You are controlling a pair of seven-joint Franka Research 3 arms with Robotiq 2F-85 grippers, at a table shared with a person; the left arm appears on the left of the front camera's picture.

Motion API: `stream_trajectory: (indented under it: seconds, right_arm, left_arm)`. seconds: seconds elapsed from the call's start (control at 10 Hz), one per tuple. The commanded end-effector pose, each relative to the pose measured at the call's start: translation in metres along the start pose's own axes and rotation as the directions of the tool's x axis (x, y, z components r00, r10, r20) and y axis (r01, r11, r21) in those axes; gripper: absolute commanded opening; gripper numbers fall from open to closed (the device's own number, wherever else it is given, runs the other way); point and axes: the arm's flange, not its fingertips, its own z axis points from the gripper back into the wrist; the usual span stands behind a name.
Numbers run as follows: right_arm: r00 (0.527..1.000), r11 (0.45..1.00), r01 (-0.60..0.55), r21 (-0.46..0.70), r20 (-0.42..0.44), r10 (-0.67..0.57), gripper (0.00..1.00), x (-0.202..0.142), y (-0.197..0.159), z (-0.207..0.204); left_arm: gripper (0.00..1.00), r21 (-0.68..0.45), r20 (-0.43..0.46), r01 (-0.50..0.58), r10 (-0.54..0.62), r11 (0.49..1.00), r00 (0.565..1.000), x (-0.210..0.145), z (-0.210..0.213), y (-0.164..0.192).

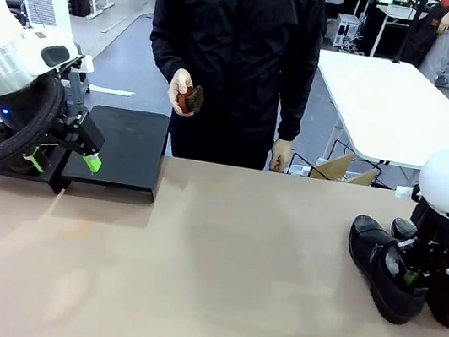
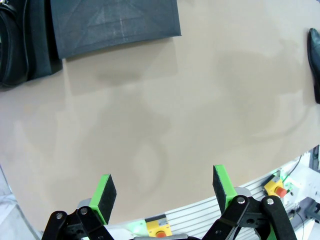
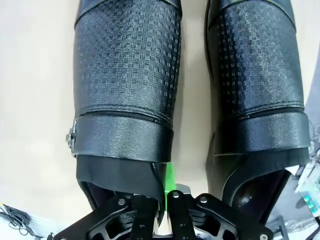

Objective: Organize the shoes by placing them on the stand.
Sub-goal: Pick up one Shoe and place it in the middle of the table.

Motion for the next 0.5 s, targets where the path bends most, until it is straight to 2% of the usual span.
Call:
stream_trajectory:
  seconds: [0.0, 0.2, 0.3, 0.4]
  right_arm:
    - [0.998, 0.999, 0.001, 0.048, 0.056, -0.004, 0.0, -0.029, 0.016, 0.035]
    - [0.982, 0.995, 0.04, 0.092, 0.178, -0.056, 0.0, -0.07, 0.052, 0.078]
    - [0.977, 0.992, 0.014, 0.123, 0.21, -0.04, 0.0, -0.087, 0.071, 0.09]
    - [0.981, 0.988, -0.016, 0.151, 0.193, -0.014, 0.0, -0.099, 0.097, 0.094]
  left_arm:
    - [1.0, 0.003, 0.014, 0.011, -0.011, 1.0, 1.0, -0.001, -0.002, 0.003]
    - [1.0, 0.003, 0.014, 0.011, -0.011, 1.0, 1.0, -0.001, -0.002, 0.003]
    - [1.0, 0.003, 0.014, 0.011, -0.011, 1.0, 1.0, -0.001, -0.002, 0.003]
    - [1.0, 0.003, 0.014, 0.011, -0.011, 1.0, 1.0, -0.001, -0.002, 0.003]
